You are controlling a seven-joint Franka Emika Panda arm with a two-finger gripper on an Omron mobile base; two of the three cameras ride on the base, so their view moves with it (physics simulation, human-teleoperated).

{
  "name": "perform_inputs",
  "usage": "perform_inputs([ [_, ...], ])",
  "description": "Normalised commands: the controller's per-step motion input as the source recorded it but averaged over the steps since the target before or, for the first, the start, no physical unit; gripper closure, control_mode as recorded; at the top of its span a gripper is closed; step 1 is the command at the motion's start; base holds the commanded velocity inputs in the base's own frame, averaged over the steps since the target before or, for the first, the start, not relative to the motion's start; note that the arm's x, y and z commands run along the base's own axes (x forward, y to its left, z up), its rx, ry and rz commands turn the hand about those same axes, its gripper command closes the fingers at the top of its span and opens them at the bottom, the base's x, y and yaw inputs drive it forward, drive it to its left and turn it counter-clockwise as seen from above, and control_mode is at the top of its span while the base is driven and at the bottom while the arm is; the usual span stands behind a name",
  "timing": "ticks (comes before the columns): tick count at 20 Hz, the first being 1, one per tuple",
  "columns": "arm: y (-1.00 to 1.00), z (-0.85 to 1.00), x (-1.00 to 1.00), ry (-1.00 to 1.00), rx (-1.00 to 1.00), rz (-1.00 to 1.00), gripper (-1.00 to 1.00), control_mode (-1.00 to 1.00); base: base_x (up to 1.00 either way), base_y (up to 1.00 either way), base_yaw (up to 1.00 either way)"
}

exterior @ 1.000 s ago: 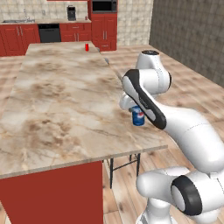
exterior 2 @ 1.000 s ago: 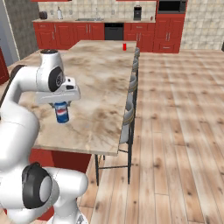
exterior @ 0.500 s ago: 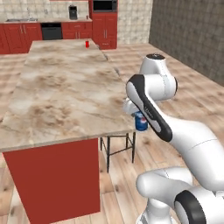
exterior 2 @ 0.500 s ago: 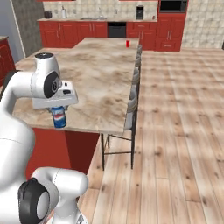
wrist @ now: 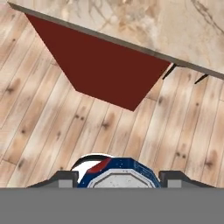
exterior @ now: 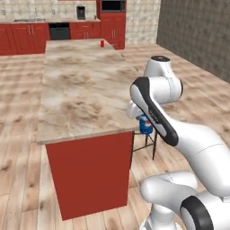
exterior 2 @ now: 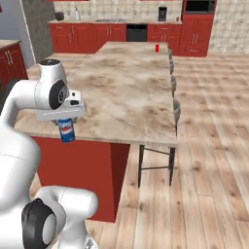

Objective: Four empty soda cans are scattered around the kitchen. Gather all the cans and cluster them next to the stove for recycling.

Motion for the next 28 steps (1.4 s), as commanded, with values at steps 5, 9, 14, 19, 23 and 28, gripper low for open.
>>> perform_inputs([
  [5, 0.0, 0.0, 0.0, 0.0, 0.0, 0.0, 1.0, 1.0, -0.27, 0.99, -0.06],
  [9, 0.0, 0.0, 0.0, 0.0, 0.0, 0.0, 1.0, 1.0, -0.27, 0.99, -0.08],
  [14, 0.0, 0.0, 0.0, 0.0, 0.0, 0.0, 1.0, 1.0, -0.27, 1.0, -0.09],
  [19, 0.0, 0.0, 0.0, 0.0, 0.0, 0.0, 1.0, 1.0, -0.3, 1.0, -0.1],
  [23, 0.0, 0.0, 0.0, 0.0, 0.0, 0.0, 1.0, 1.0, -0.32, 1.0, -0.12],
  [28, 0.0, 0.0, 0.0, 0.0, 0.0, 0.0, 1.0, 1.0, -0.32, 1.0, -0.11],
])
